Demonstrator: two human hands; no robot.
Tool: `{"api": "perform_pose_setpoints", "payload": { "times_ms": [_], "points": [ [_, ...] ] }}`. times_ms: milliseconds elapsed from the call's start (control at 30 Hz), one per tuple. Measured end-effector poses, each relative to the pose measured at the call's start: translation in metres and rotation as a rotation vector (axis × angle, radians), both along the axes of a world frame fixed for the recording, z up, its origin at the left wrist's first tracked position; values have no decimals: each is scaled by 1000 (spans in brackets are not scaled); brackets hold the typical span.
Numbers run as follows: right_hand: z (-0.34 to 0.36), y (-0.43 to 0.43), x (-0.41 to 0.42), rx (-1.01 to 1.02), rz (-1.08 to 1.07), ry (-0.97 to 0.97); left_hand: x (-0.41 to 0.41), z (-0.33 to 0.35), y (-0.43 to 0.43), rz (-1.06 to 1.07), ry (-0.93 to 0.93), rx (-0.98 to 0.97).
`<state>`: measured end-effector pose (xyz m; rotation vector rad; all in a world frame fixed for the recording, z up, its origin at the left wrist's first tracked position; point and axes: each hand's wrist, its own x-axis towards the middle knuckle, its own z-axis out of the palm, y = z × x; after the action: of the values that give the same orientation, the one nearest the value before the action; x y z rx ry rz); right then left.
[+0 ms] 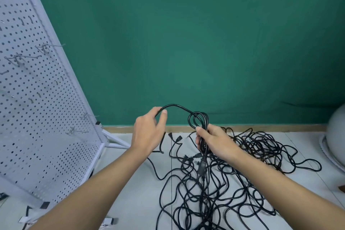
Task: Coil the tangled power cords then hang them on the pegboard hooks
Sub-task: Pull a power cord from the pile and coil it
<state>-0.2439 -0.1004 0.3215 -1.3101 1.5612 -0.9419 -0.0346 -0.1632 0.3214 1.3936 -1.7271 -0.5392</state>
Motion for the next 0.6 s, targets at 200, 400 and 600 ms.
{"api": "perform_pose_setpoints", "payload": {
  "times_ms": [200,400,600],
  "points": [
    [2,0,5,-35,-106,-122,-9,0,9,-232,-261,63],
    [-1,-1,4,-63,-143,-25,-18,9,14,-294,-24,75],
    [8,3,3,-61,-46,-23,-17,-2,5,-295,-2,189]
  ]
}}
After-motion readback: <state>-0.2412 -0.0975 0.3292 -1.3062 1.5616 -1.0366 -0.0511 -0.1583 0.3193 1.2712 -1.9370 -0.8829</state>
